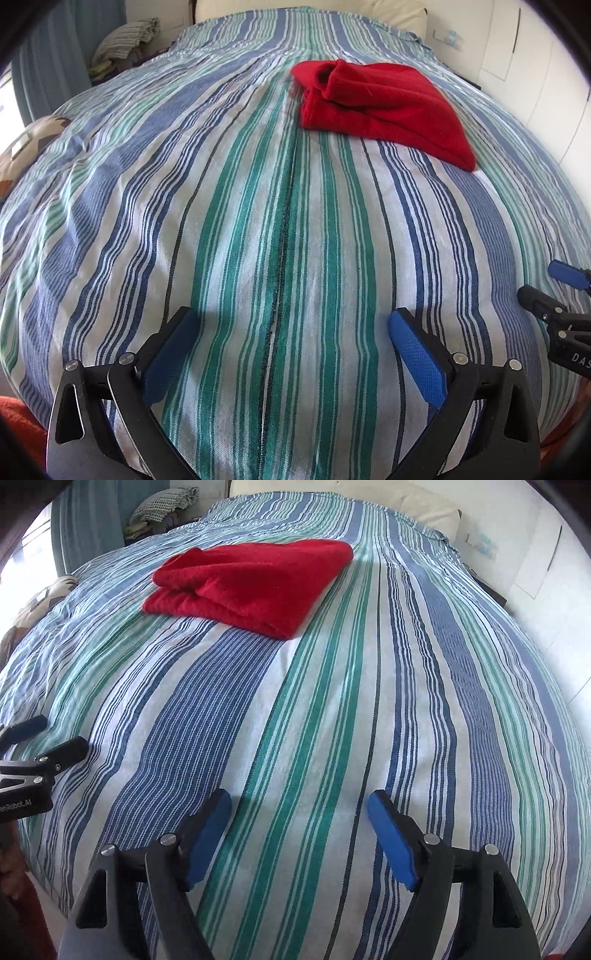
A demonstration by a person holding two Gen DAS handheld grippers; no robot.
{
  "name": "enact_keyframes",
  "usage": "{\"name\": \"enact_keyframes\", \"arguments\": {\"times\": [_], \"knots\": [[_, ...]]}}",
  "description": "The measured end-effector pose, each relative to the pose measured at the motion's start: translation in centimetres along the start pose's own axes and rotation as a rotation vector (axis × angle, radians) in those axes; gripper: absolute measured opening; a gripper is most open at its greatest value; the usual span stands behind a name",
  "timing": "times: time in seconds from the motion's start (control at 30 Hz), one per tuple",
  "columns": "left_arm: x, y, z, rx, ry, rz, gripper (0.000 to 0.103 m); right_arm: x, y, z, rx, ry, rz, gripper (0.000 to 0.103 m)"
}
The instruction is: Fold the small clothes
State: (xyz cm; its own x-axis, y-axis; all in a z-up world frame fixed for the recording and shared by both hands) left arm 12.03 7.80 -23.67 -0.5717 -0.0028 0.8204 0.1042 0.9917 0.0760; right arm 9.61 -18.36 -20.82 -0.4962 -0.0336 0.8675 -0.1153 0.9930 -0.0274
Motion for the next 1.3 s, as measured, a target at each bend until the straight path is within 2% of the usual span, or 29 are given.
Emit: {"name": "enact_keyframes", "arguments": {"times": [0.37, 0.57, 0.63, 0.8, 0.9, 1.0, 1.1, 1.17, 1.27, 1.3], "knots": [[0.0, -0.3, 0.2, -0.010, -0.006, -0.010, 0.103, -0.4, -0.3, 0.3, -0.022, 0.018, 0.002, 0.083], [1.1, -0.1, -0.6, 0.003, 0.072, -0.020, 0.102, -0.4, -1.0, 0.5, -0.067, 0.008, -0.038, 0.087], [1.7, 0.3, -2.4, 0.037, 0.064, 0.017, 0.102, -0.2, -1.2, 0.5, -0.086, 0.008, -0.062, 0.087], [1.9, 1.4, -12.9, 0.175, -0.019, 0.150, 0.102, 0.3, -2.1, -0.4, -0.146, 0.008, -0.132, 0.087], [-0.4, 0.8, -19.5, 0.202, -0.026, 0.230, 0.102, 0.6, -3.0, -2.0, -0.201, -0.013, -0.194, 0.087], [-5.6, -0.3, -23.3, 0.172, 0.045, 0.213, 0.102, 0.4, -4.4, -5.2, -0.240, -0.057, -0.240, 0.087], [-11.2, 0.2, -23.6, 0.179, 0.159, 0.154, 0.102, -0.3, -6.5, -9.1, -0.311, -0.121, -0.323, 0.087], [-13.1, 0.4, -23.0, 0.186, 0.220, 0.202, 0.102, -1.5, -8.3, -11.9, -0.393, -0.169, -0.415, 0.087], [-12.8, 0.3, -22.6, 0.159, 0.185, 0.250, 0.100, -5.2, -10.3, -16.4, -0.476, -0.201, -0.530, 0.087], [-12.7, 0.1, -22.6, 0.153, 0.185, 0.271, 0.094, -6.8, -10.6, -17.7, -0.497, -0.191, -0.569, 0.087]]}}
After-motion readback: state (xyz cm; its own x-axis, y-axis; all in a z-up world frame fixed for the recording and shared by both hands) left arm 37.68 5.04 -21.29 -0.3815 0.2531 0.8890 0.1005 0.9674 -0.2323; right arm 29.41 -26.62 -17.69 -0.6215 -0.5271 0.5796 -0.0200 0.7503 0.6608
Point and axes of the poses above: each gripper's, at about its wrist camera, not at the fingertips, and x roughly against the way its jaws point, y to its left, z to its underside, the point moved 3 cm from there along -x, roughly the way its jaws point, and after that the axes turned 7 degrees about -z, right-handed, at the moved point
